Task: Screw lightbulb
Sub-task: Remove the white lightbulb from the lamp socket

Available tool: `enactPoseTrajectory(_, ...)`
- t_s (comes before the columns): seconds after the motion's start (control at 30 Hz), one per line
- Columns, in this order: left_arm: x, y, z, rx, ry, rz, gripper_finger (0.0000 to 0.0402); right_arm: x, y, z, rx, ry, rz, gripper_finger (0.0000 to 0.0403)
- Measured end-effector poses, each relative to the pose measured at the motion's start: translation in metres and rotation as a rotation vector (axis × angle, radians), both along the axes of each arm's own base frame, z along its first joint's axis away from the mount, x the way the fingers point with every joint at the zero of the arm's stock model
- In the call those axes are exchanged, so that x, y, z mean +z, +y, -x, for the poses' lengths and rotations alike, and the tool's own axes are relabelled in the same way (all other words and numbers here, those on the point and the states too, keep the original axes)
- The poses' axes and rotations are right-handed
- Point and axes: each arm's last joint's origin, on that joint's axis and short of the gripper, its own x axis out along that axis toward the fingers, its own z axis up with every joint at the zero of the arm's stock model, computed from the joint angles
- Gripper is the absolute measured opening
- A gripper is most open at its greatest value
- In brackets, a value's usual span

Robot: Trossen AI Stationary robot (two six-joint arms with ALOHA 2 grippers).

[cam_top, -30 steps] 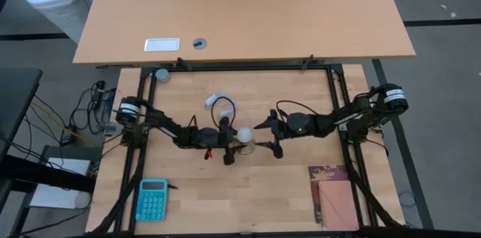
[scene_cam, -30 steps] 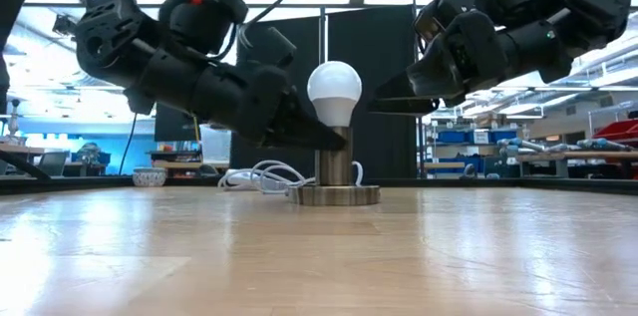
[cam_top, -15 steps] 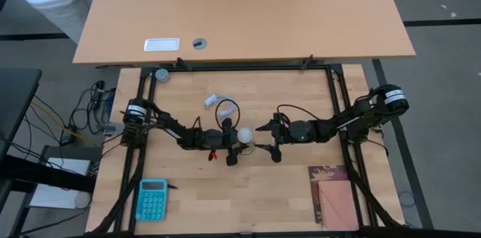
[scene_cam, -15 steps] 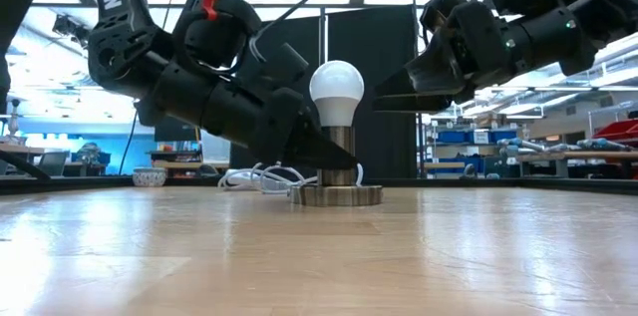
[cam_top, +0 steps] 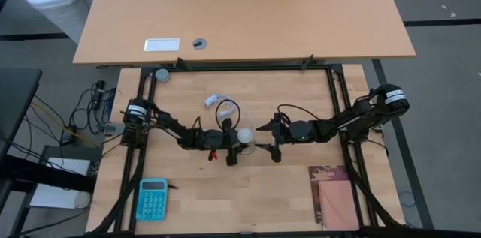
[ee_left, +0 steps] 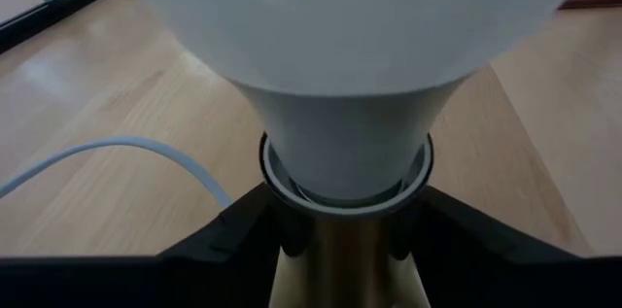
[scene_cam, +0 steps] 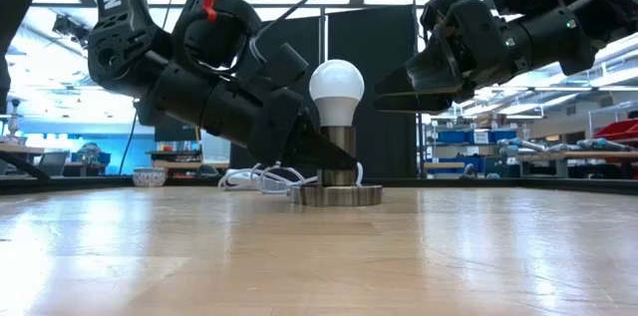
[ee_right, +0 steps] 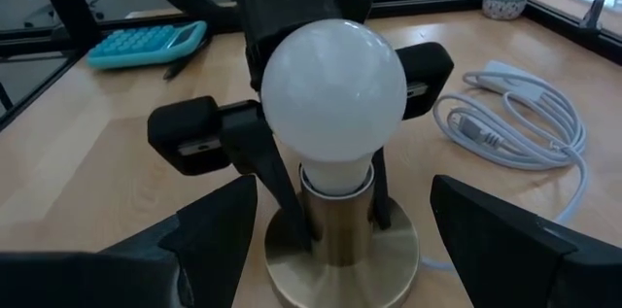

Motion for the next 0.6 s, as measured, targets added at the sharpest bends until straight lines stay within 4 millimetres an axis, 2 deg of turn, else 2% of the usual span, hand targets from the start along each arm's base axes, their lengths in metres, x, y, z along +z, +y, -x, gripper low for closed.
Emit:
enactPoseTrajectory(0.4, 0.0009, 0.0000, -0.0003, -0.012, -0.002, -0.035, 0.0195, 0.0028, -0.0001, -0.0006, -0.026, -0.031, -0.005, 0.0309)
enactPoseTrajectory(0.6, 0.0025, -0.0001, -0.0008, -0.021, -0.015, -0.061, 0.0194, 0.0033, 0.0086, 0.0007, -0.014, -0.041, -0.052, 0.0309)
